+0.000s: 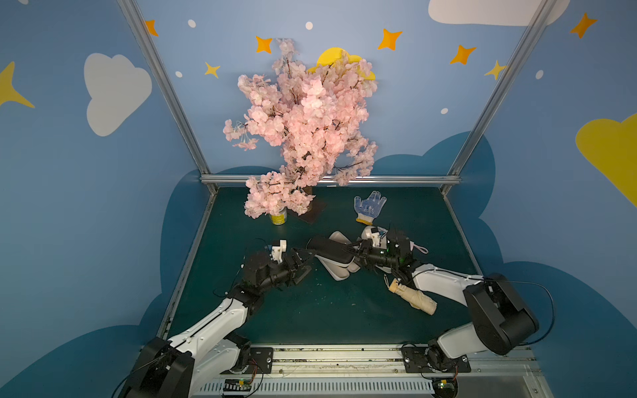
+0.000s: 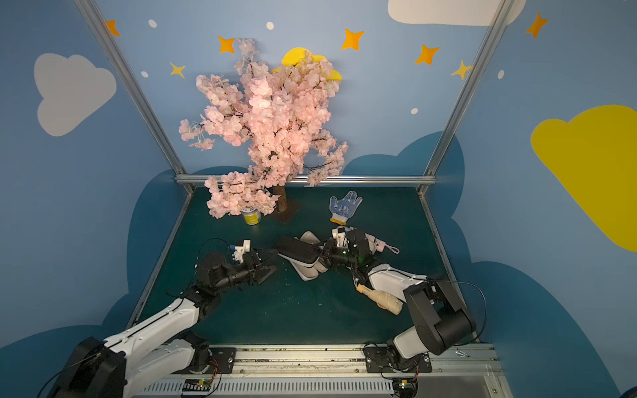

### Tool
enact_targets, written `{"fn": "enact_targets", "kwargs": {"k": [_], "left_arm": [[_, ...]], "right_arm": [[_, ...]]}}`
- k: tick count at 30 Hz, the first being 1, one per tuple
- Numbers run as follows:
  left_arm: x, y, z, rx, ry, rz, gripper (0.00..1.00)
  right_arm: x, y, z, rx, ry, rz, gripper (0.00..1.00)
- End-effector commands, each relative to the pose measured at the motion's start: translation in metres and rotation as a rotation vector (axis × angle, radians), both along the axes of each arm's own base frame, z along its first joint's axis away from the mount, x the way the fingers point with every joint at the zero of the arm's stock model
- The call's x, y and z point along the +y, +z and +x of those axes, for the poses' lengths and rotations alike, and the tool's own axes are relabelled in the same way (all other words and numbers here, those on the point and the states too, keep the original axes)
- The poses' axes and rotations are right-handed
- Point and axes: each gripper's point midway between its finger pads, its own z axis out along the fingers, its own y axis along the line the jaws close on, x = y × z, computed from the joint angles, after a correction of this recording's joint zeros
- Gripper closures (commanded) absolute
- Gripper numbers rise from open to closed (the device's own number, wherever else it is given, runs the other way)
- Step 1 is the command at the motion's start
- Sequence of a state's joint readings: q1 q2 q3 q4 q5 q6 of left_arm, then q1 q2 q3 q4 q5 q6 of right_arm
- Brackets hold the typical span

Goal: Put umbrellas into zippered umbrella sleeves
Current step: Adjust the umbrella sleeve.

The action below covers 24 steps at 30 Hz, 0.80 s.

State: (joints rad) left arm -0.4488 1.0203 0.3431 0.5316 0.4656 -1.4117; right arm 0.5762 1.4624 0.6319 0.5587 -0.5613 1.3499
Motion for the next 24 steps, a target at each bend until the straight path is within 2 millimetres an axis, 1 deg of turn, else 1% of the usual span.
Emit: {"fn": "enact_targets", "kwargs": {"k": [1,3,5,9,10,12,14,17,18,20,21,22,23,24], "left_arm": [[0.003,-0.012,0.013,0.019,0.112,0.031,0.06],[0.001,-0.014,0.016,0.026,0.123,0.012,0.06],[0.001,-0.009,0.022,0.013,0.142,-0.004,0.06],[-0.004,0.01,0.034,-0.044,0.151,-0.005,0.08],[-0.006,0.013,0.037,-0.049,0.154,-0.006,0.09],[-0.008,0.013,0.041,-0.044,0.161,-0.013,0.12],[-0.011,0.011,0.044,-0.036,0.162,-0.029,0.19],[-0.008,0.006,0.052,-0.009,0.207,-0.043,0.34],[-0.008,0.005,0.054,-0.006,0.214,-0.045,0.4],[-0.006,0.004,0.056,0.005,0.23,-0.046,0.53],[-0.003,0.003,0.057,0.012,0.245,-0.05,0.59],[0.0,0.002,0.057,0.023,0.264,-0.054,0.64],[0.005,0.001,0.057,0.03,0.28,-0.057,0.67],[0.01,0.001,0.057,0.033,0.292,-0.061,0.7]], "right_arm": [[0.009,0.06,0.014,-0.139,-0.148,0.133,0.9],[0.017,0.062,0.009,-0.141,-0.144,0.143,0.9],[0.024,0.062,0.003,-0.134,-0.137,0.153,0.9],[0.037,0.062,-0.007,-0.119,-0.115,0.165,0.88],[0.04,0.062,-0.009,-0.115,-0.111,0.17,0.88],[0.044,0.064,-0.012,-0.113,-0.1,0.178,0.86],[0.046,0.062,-0.015,-0.106,-0.095,0.177,0.84],[0.049,0.059,-0.017,-0.087,-0.082,0.172,0.8],[0.049,0.058,-0.018,-0.08,-0.077,0.171,0.77],[0.049,0.051,-0.022,-0.048,-0.067,0.157,0.63],[0.047,0.048,-0.023,-0.035,-0.066,0.147,0.53],[0.043,0.045,-0.024,-0.037,-0.059,0.131,0.46],[0.039,0.044,-0.025,-0.055,-0.045,0.121,0.41],[0.031,0.036,-0.026,-0.059,-0.028,0.086,0.37]]}}
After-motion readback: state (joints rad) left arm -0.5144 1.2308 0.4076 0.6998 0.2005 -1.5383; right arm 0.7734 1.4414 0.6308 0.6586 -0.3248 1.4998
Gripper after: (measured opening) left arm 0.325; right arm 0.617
